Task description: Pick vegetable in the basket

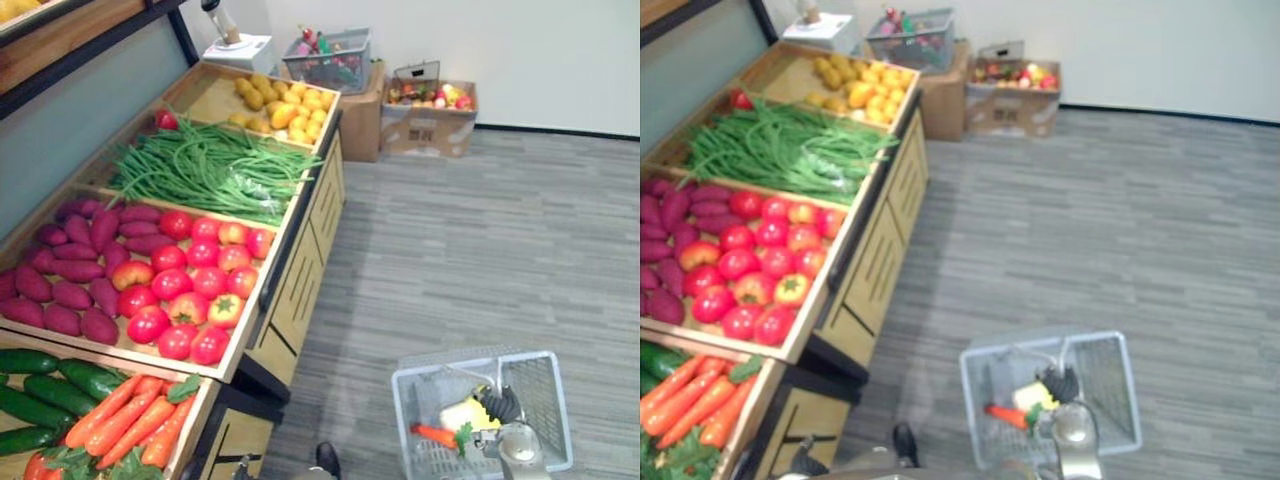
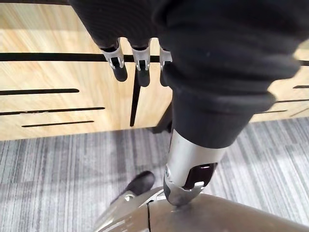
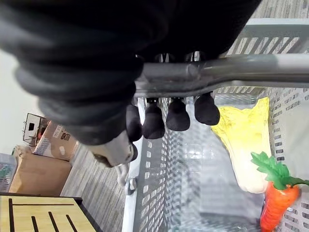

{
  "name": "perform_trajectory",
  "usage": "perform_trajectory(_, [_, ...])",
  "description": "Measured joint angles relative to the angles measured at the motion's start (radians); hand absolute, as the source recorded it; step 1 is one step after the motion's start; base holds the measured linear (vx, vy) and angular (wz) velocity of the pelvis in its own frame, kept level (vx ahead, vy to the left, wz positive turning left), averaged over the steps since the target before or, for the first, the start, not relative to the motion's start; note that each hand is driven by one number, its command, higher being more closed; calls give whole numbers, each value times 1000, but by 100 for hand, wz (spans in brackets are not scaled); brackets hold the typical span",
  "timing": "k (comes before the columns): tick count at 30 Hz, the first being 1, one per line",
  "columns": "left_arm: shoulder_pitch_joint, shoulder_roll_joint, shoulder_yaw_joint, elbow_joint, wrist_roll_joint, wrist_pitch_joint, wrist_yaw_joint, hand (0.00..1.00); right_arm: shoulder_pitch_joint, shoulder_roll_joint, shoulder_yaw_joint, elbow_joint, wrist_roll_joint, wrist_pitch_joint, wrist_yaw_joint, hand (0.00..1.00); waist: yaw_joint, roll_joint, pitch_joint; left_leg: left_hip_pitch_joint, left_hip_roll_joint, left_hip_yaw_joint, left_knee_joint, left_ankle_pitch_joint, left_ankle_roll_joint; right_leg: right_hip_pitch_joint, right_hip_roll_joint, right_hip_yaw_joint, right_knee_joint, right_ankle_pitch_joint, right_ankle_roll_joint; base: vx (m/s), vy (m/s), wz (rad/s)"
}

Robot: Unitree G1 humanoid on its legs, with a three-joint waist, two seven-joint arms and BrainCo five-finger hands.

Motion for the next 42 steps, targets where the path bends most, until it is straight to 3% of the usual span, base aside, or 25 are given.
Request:
perform_trajectory(8, [7,0,33,0,-72,-4,-13,0,-23,13,-76,43,47,0,-5,100,2,-26,7,2,-21,21,1,-24,9,-17,-36,21,14,7,12,1,16,-7])
perform_trajectory(12, [7,6,34,-3,-79,-7,-12,0,-37,17,-74,34,46,-8,-6,100,-4,-30,13,19,-19,116,0,-55,13,-121,-58,70,156,15,15,-15,43,-65])
perform_trajectory(16, [-2,23,35,-31,-79,-17,-12,0,-20,29,-73,7,44,-10,-8,100,-17,-29,22,48,26,149,0,-68,10,-153,-39,79,219,79,-27,-20,31,-29])
perform_trajectory(17, [-3,33,40,-46,-79,-19,-12,0,-19,32,-73,-6,44,-11,-8,100,-17,-22,28,45,45,163,0,-63,17,-170,-42,67,242,71,-54,-16,-10,-22])
perform_trajectory(18, [-3,34,43,-51,-80,-20,-12,0,-19,32,-73,-6,44,-13,-8,100,-16,-27,26,44,51,172,0,-62,18,-182,-58,53,266,51,-79,-25,-72,-33])
perform_trajectory(19, [-3,44,45,-52,-80,-21,-13,0,-17,33,-73,-6,44,-14,-8,100,-8,-32,23,44,71,183,1,-64,-7,-198,-106,38,301,43,-84,-16,-67,-28])
perform_trajectory(21, [-3,55,46,-52,-80,-21,-13,0,-16,35,-73,-5,38,-14,-8,100,-3,-38,20,43,90,190,5,-59,-26,-205,-123,64,297,50,-73,7,-104,-23])
perform_trajectory(22, [0,66,46,-52,-80,-21,-12,0,-16,38,-68,-5,38,-14,-8,100,0,-50,13,41,105,194,7,-50,-46,-208,-128,94,273,66,-47,44,-251,-19])
perform_trajectory(24, [0,87,47,-51,-85,-21,-11,0,-18,52,-46,-4,38,-14,-8,100,1,-93,7,36,121,197,26,-28,-69,-181,-135,98,168,115,11,73,-374,-14])
perform_trajectory(25, [-1,92,50,-51,-101,-21,-11,0,-19,57,-36,-4,38,-14,-8,100,1,-114,6,36,122,197,41,-29,-77,-169,-136,93,141,140,17,130,-502,-14])
perform_trajectory(26, [-9,73,63,-45,-117,-21,-11,0,-30,51,-31,-1,38,-14,-7,100,-1,-114,8,36,152,196,71,-29,-88,-130,-108,64,110,63,50,115,-421,-14])
perform_trajectory(27, [-11,51,61,-46,-117,-24,-11,0,-39,41,-31,-1,38,-14,-7,100,-3,-90,18,35,179,193,88,-29,-88,-118,-86,53,101,56,42,108,-472,-21])
perform_trajectory(28, [-12,7,73,-52,-118,-32,0,0,-47,20,-31,-2,38,-14,-7,100,-11,-47,21,17,237,192,133,-29,-88,-113,-39,45,89,49,29,48,-358,-12])
perform_trajectory(29, [-13,-12,76,-54,-119,-41,0,0,-47,5,-32,-2,39,-14,-6,100,-12,-20,22,-15,288,177,200,-22,-96,-104,-7,35,82,31,1,45,-349,-7])
perform_trajectory(31, [-13,-18,79,-61,-130,-45,5,0,-33,-9,-31,-3,39,-14,-6,100,-14,2,23,-40,350,171,284,9,-92,-75,33,19,69,11,-25,69,-318,5])
perform_trajectory(33, [-14,-18,75,-60,-141,-44,5,0,-18,-17,-28,-7,38,-16,-7,100,-27,-10,29,-47,369,173,329,76,-60,-33,45,6,53,-9,-41,62,-292,16])
perform_trajectory(35, [-18,-20,52,-60,-145,-43,4,0,-1,-40,-11,-9,37,-20,-7,100,-28,-7,27,-67,353,166,362,88,-78,-10,35,-1,31,-11,-44,40,-148,15])
perform_trajectory(36, [-19,-21,43,-60,-144,-44,2,0,2,-53,-9,-9,38,-20,-7,100,-27,-6,28,-75,307,164,382,38,-106,-8,19,2,27,-11,-44,39,-34,7])
perform_trajectory(39, [-18,-23,44,-56,-143,-41,-2,0,5,-62,-6,-8,37,-20,-8,100,-26,-4,27,-58,218,167,323,-47,-92,-17,12,0,28,-6,-37,38,80,5])
perform_trajectory(42, [-19,-21,52,-56,-143,-36,-1,0,3,-57,7,-8,36,-21,-7,100,-21,-5,27,-32,183,168,247,-47,-93,-18,10,5,5,17,-25,43,71,0])
